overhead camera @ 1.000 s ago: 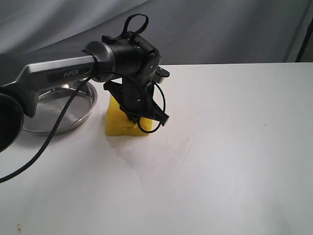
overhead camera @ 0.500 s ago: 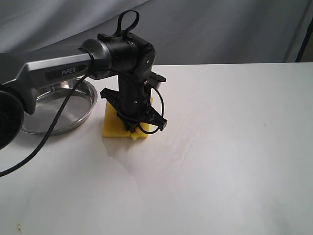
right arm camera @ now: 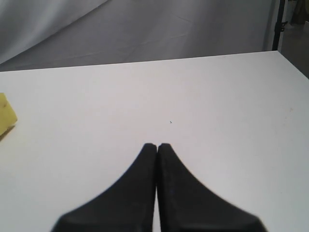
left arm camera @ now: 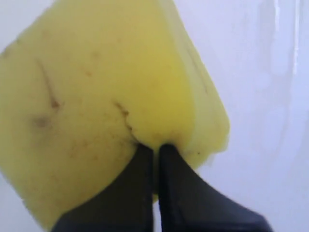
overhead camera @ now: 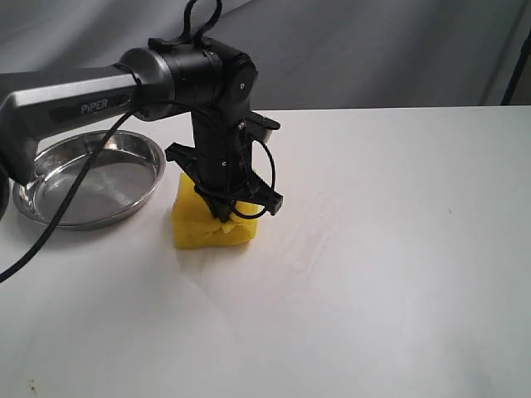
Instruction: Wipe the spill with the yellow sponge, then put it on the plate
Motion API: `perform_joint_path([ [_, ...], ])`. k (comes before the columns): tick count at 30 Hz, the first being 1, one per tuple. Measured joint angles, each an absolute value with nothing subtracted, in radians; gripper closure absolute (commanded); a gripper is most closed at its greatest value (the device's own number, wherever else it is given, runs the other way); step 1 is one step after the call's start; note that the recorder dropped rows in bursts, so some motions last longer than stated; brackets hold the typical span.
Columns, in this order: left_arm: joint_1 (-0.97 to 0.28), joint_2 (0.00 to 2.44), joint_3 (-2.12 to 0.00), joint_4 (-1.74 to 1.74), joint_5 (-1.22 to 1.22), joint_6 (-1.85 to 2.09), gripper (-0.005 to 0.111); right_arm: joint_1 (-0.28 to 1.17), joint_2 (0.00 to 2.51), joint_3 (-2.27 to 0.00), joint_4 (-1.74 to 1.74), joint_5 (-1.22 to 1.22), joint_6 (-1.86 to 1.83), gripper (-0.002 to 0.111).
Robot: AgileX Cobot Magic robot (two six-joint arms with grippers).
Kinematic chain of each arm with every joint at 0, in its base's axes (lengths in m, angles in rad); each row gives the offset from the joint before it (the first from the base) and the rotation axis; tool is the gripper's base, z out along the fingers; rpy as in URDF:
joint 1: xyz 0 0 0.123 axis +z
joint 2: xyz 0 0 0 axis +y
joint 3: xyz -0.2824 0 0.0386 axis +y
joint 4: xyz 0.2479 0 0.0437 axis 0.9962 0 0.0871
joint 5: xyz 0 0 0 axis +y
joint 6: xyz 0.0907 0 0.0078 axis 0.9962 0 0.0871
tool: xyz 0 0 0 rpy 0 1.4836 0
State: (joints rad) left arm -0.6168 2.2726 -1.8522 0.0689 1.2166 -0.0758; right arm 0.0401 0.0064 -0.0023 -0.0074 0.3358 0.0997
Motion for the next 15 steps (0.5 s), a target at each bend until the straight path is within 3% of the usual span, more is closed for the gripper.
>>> perform_joint_path([
  [10,-0.621,2.179,-1.659,-0.020,1.217,-0.051,0.107,0.040,0.006,-0.002,-0.007,0.336,0.100,0.108],
  [15,-0.692,2.148,-1.506,-0.024,1.200,-0.017,0.107,0.040,0.006,-0.002,-0.007,0.336,0.100,0.108],
])
